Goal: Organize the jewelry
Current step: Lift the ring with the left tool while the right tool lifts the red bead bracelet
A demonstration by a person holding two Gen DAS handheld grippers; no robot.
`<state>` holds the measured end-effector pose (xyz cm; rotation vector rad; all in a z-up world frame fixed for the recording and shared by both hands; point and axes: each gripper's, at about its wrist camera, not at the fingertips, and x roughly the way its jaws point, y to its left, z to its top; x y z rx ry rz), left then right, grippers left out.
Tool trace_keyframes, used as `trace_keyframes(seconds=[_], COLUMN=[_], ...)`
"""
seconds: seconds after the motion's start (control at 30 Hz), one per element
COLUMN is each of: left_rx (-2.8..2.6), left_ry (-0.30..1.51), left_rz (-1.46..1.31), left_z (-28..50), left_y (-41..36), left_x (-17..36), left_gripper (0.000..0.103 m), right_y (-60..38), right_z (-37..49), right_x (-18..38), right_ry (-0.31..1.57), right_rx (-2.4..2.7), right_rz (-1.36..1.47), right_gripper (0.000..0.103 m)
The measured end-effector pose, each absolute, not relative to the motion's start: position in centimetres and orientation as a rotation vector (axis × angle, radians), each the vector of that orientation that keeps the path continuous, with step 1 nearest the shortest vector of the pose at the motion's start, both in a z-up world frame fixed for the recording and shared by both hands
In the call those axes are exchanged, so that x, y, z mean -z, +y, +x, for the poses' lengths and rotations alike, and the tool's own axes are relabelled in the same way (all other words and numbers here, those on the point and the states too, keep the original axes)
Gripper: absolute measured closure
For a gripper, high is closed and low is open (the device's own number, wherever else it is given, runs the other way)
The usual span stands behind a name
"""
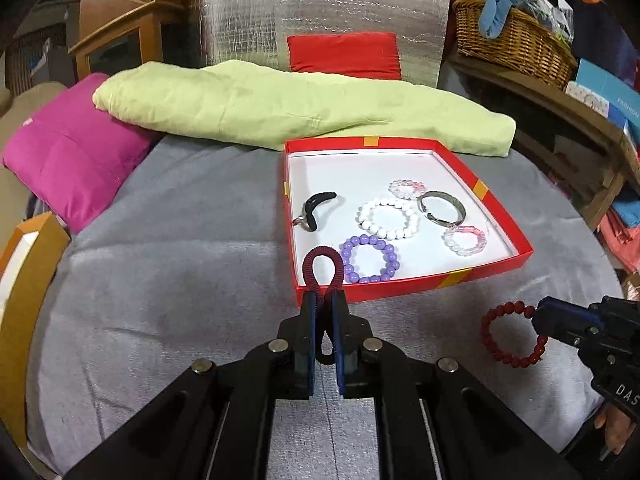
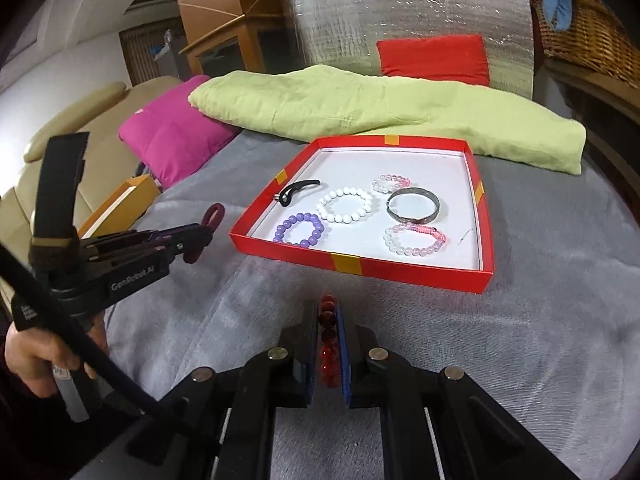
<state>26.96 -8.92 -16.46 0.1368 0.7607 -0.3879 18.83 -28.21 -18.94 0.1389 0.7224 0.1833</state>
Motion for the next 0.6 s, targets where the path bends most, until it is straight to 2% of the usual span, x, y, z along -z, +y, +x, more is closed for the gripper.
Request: trace_keyframes(seconds=[0.47, 0.6], left_rx=[0.386, 0.389], left_ry=[0.749, 0.743], left_rz=[0.209, 0.218], left_z=[26.1, 25.9], left_y=[-10.9, -11.2], left_x=[16.8, 16.7], left_gripper=[0.095, 0.095], right_y=[-30.3, -30.7], right_z=[19.0, 19.2], right_x=[20.1, 20.9], right_ry=[0.745, 0.805], right_rx=[-0.165, -0.155], right_rz=[0.202, 0.226], right_gripper=[0.093, 0.092])
